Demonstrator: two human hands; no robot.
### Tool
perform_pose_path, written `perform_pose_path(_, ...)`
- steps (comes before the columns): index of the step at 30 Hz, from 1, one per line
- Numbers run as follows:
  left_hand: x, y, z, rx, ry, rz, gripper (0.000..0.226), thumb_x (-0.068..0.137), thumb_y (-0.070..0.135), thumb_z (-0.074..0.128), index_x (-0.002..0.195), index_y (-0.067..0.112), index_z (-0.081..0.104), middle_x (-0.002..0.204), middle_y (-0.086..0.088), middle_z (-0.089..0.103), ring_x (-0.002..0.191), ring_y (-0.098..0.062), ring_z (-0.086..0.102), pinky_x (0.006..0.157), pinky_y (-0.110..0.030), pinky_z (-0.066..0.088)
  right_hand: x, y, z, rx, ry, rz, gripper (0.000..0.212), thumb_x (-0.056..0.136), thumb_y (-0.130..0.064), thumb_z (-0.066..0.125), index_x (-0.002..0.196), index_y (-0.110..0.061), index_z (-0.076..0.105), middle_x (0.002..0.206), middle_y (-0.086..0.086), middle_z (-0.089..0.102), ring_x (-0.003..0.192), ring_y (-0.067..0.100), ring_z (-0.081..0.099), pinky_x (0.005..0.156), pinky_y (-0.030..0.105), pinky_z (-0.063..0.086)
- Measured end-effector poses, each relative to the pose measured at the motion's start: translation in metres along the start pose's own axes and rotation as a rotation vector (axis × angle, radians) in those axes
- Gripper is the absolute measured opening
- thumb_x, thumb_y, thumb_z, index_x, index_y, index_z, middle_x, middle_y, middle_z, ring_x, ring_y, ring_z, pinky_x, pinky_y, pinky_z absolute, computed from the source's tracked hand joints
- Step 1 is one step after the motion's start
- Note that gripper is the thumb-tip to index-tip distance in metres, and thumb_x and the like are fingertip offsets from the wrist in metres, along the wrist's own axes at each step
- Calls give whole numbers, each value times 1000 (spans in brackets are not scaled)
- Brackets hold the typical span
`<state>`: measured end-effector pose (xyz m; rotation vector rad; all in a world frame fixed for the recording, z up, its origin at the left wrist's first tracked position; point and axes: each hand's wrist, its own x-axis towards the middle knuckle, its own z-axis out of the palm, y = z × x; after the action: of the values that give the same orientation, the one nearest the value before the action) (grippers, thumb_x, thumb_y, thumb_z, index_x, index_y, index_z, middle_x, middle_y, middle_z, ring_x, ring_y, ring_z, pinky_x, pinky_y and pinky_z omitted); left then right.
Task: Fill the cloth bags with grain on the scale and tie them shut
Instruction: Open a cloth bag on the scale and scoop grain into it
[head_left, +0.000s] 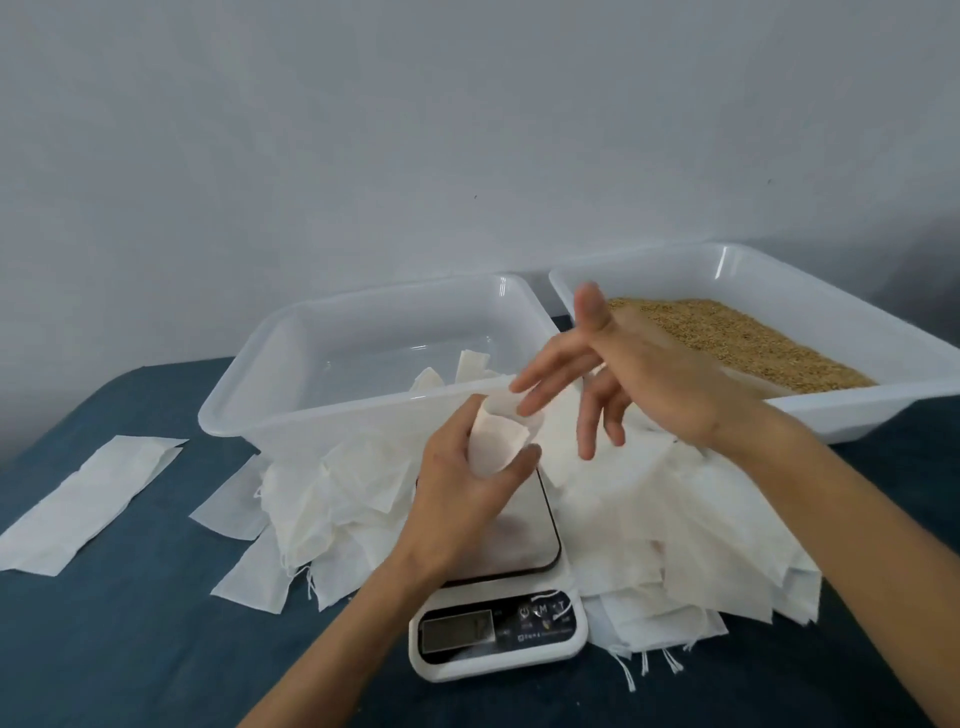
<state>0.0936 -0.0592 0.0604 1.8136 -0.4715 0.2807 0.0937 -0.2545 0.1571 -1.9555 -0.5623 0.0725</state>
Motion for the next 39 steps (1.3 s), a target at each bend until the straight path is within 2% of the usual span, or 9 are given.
perform_pose_path(6,-4,-11,-14,-248,-4,-115,38,79,24,78,115,29,66,102,-6,74,101,-30,70,92,-42,56,8,64,-78,-341,538,90,34,99,-52,54,98,-25,74,87,-1,77,58,16,68,57,27,55)
perform_pose_path(8,-4,-11,-16,-296,-13,-120,36,78,25,80,111,22,67,101,-8,74,100,-29,70,92,-37,56,5,95,-108,-637,502,262,28,92,-45,68,111,-24,69,101,-5,73,77,7,66,75,29,54)
perform_pose_path(11,-6,-13,-15,-314,-44,-113,27,83,14,81,107,13,68,100,-5,74,97,-16,69,88,-24,56,1,123,-133,-822,256,575,52,80,-48,80,121,-20,63,118,-2,66,100,15,61,93,38,51)
perform_pose_path(16,-7,-17,-12,-290,-48,-116,38,83,21,83,118,26,69,100,-2,75,97,-17,72,84,-18,55,3,136,-133,-928,72,643,30,80,-33,84,94,-9,73,100,5,73,93,22,66,82,35,53)
perform_pose_path(19,-6,-17,-11,-320,-37,-100,39,80,22,82,116,28,70,97,-4,75,98,-18,72,83,-17,54,3,139,-136,-912,166,605,22,84,-25,81,96,-9,70,92,-3,69,83,11,62,71,28,50)
perform_pose_path(23,-5,-17,-13,-356,-5,-80,36,81,16,82,114,26,71,92,-5,74,94,-19,73,83,-17,55,4,146,-145,-1125,379,558,13,93,-12,62,104,-16,66,102,5,68,91,24,62,85,41,52)
perform_pose_path(28,-5,-17,-13,-337,-6,-86,36,86,0,80,114,20,71,90,-7,73,91,-16,71,81,-17,55,6,144,-152,-1531,542,497,19,85,-9,69,95,-25,67,89,0,63,93,26,58,89,40,38)
perform_pose_path(33,-6,-17,-12,-342,-4,-118,36,84,1,80,115,17,70,92,-8,73,93,-22,72,81,-18,55,7,150,-147,-1255,293,408,22,88,-6,69,96,-25,72,101,-5,71,98,20,64,102,42,43)
perform_pose_path(39,-6,-16,-14,-340,7,-154,40,77,17,90,111,29,72,94,-5,74,90,-16,71,80,-26,54,-1,153,-158,-804,352,496,25,76,-8,85,99,-15,77,100,-2,70,97,16,63,91,35,50)
